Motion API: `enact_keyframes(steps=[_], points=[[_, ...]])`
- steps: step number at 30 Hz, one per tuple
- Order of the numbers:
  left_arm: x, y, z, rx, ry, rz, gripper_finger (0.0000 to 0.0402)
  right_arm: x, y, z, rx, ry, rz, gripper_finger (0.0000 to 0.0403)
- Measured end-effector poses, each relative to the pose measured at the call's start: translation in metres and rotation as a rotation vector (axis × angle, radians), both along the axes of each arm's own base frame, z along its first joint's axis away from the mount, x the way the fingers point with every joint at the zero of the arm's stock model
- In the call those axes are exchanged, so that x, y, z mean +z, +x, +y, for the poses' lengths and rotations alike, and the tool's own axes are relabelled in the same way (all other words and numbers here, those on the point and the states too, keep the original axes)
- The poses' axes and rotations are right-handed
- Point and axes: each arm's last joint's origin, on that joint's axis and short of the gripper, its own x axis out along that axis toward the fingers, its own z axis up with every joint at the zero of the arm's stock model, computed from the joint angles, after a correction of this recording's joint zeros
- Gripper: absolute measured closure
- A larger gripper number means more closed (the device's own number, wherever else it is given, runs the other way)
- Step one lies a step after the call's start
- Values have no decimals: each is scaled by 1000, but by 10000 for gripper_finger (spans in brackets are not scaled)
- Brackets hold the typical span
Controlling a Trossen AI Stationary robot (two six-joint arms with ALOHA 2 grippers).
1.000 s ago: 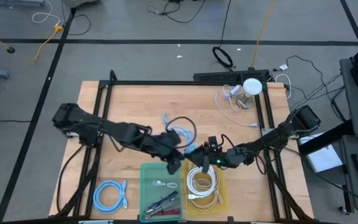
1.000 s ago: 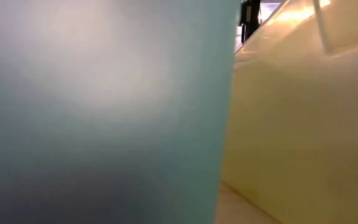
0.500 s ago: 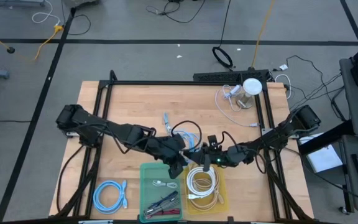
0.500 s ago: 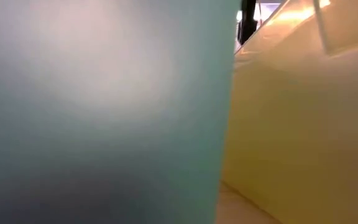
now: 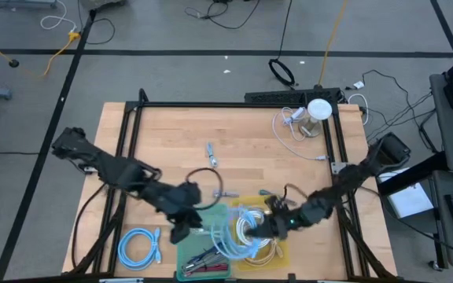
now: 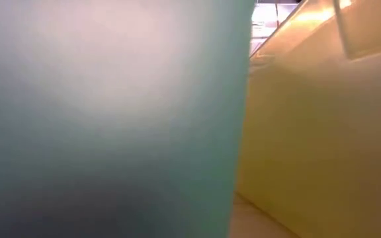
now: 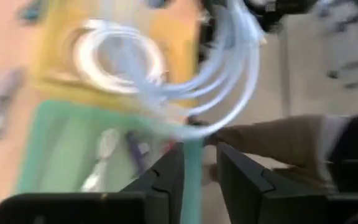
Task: Pick & Place USB Port
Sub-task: Put the top blue HDMI cable into the yellow bin
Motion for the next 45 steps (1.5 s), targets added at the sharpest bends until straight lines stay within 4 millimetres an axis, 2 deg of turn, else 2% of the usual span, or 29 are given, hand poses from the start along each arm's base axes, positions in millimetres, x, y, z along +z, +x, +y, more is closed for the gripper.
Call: enact_keyframes(steps=[4,9,20,24,26,37,45], points=[[17,-20,6,96,52,-68,329,-21,-17,18,35,-51,241,374],[30,-33,16,174,82,-127,354,-47,-33,24,32,-89,517,375],[31,-36,19,205,111,-133,383,-59,-39,20,-2,-93,663,375],[31,-36,20,219,121,-138,381,-66,-43,20,29,-109,736,349],[31,-36,20,222,123,-139,381,-67,-43,20,35,-116,737,332],[31,-34,25,237,140,-145,380,-44,-36,31,134,-49,501,272],[31,-32,28,231,162,-152,380,-48,-40,34,138,-52,551,239]])
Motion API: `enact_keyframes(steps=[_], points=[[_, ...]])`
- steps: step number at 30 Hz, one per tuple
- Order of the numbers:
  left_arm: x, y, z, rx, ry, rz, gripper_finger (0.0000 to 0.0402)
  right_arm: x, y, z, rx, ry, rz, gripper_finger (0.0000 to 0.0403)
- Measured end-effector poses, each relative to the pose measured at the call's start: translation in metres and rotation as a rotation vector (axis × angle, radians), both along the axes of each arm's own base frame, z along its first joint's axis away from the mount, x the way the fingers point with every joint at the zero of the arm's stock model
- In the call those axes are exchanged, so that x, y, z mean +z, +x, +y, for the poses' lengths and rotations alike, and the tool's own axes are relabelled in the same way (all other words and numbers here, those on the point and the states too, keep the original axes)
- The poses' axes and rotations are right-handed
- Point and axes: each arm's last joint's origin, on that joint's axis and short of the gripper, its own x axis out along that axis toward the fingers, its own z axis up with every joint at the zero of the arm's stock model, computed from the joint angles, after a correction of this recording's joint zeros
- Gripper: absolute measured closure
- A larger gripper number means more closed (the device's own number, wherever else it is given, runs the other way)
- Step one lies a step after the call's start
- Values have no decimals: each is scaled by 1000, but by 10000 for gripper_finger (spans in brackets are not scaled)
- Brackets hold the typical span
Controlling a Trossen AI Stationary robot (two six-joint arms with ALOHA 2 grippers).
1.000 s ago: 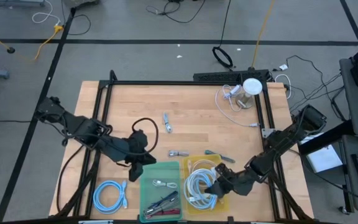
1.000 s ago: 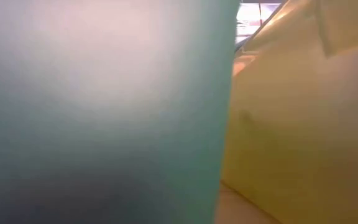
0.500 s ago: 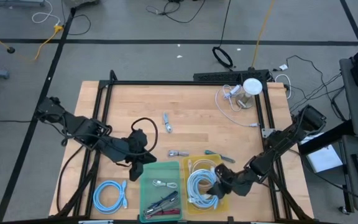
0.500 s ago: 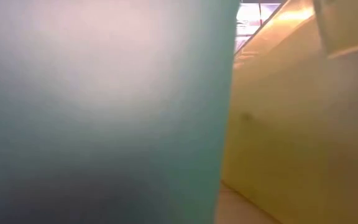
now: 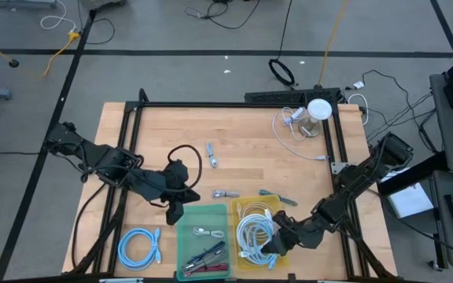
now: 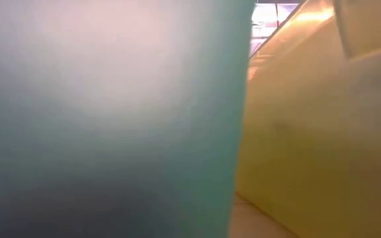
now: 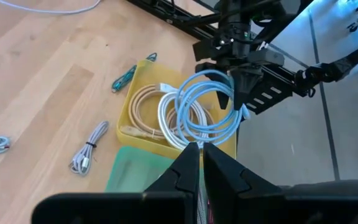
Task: Pick & Place USB Port
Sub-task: Put the top blue HDMI cable into the yellow bin
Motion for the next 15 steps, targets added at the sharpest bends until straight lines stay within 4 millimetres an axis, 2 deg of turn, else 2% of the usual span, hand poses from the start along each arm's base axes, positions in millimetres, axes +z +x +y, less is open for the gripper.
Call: enact_keyframes(steps=[10,15], points=[[0,1,2,1,9,-1,380,-11,-7,-1,64,20,180,213],[0,1,2,-7,20,-2,380,-18,-9,-7,52,-30,254,211]])
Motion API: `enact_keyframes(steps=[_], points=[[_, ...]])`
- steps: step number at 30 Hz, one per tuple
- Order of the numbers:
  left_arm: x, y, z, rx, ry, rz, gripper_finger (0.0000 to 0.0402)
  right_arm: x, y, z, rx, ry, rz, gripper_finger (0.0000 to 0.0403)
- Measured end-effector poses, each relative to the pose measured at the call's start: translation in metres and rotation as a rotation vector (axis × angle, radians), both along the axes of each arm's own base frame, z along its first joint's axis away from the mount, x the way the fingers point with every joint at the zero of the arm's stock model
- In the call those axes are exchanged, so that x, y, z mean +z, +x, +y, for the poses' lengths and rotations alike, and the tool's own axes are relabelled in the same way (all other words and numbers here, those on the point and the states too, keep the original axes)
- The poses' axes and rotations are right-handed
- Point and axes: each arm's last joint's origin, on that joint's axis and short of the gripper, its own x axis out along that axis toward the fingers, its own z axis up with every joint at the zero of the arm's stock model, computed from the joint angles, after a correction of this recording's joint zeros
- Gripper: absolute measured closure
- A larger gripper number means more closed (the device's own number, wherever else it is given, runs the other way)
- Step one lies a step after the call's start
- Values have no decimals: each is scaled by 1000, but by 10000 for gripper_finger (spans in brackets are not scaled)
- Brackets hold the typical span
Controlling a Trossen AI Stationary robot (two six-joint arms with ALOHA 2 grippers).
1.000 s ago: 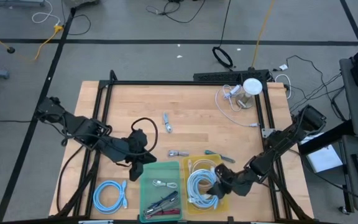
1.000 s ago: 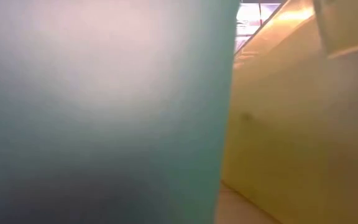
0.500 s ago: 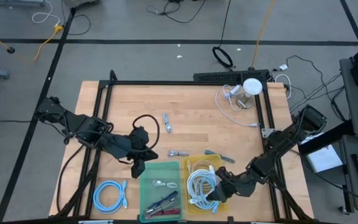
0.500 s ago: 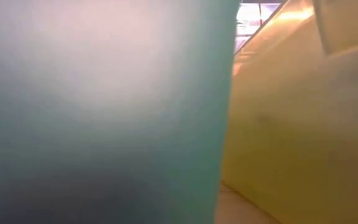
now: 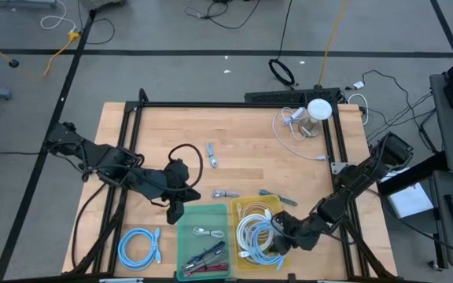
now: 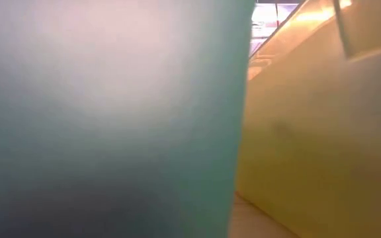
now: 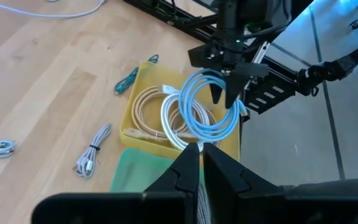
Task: Pick & Place USB Port
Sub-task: Put the top blue HDMI cable into the yellow bin
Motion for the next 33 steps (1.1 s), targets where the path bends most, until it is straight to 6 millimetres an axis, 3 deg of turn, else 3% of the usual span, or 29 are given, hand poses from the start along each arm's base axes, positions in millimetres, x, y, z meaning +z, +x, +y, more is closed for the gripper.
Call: enact_keyframes(steps=[9,15,22,33], points=[[0,2,4,9,11,-1,380,-4,8,-26,9,-151,132,216],[0,2,4,8,10,-1,380,23,21,-40,100,-357,216,227],[0,2,4,8,11,-1,380,56,36,-55,156,-563,175,229],[0,2,4,6,15,0,380,59,41,-61,201,-625,142,229]])
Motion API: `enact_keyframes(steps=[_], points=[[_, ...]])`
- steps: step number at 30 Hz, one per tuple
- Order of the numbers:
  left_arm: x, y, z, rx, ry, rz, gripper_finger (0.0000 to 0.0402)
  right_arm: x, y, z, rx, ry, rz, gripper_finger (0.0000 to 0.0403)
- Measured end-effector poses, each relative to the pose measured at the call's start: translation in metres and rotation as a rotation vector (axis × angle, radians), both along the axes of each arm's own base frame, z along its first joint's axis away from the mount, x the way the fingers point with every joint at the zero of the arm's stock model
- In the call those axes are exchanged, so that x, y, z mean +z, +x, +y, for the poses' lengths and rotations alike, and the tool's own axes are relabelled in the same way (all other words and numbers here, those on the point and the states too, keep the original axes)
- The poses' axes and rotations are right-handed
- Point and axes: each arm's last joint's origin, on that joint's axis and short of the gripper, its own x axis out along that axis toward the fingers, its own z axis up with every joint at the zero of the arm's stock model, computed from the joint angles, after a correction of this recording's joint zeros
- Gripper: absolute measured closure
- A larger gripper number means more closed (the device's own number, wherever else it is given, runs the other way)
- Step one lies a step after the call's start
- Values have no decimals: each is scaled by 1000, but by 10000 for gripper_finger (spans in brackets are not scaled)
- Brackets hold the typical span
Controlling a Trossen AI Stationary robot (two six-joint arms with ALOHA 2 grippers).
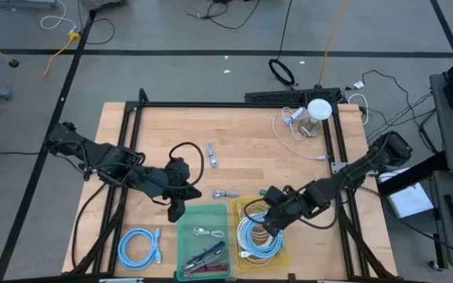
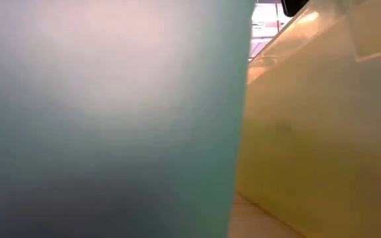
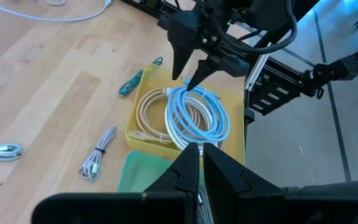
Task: Pick & Place USB Port
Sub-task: Put the top blue HDMI cable into the yellow bin
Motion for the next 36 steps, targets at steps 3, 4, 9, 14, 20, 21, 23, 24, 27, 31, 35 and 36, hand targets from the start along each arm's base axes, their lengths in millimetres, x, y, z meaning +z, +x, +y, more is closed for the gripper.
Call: enact_keyframes(steps=[3,4,9,14,20,21,23,24,27,31,35,36], points=[[-1,4,-1,-12,3,-4,381,1,1,2,21,-15,-30,229],[-3,9,-2,-29,-6,-5,383,2,2,5,38,-13,-54,229],[-45,53,-16,-232,-75,59,398,12,3,19,64,8,-185,230],[-104,98,-38,-391,-183,104,400,27,-2,30,113,52,-228,252],[-132,142,-52,-469,-288,-81,400,37,-25,52,155,90,-130,362],[-137,148,-52,-476,-305,-104,401,37,-30,55,151,78,-110,382],[-148,161,-49,-470,-344,-141,401,37,-38,58,118,51,-79,393],[-155,166,-47,-463,-355,-136,401,36,-42,59,95,43,-56,395],[-177,179,-39,-429,-377,-117,401,34,-50,62,66,31,-26,401],[-203,192,-26,-417,-397,-85,401,35,-51,63,29,17,-63,402],[-213,201,-13,-396,-397,-105,401,36,-50,64,5,16,-94,402],[-215,202,-9,-388,-397,-106,401,36,-50,64,-4,9,-104,402]])
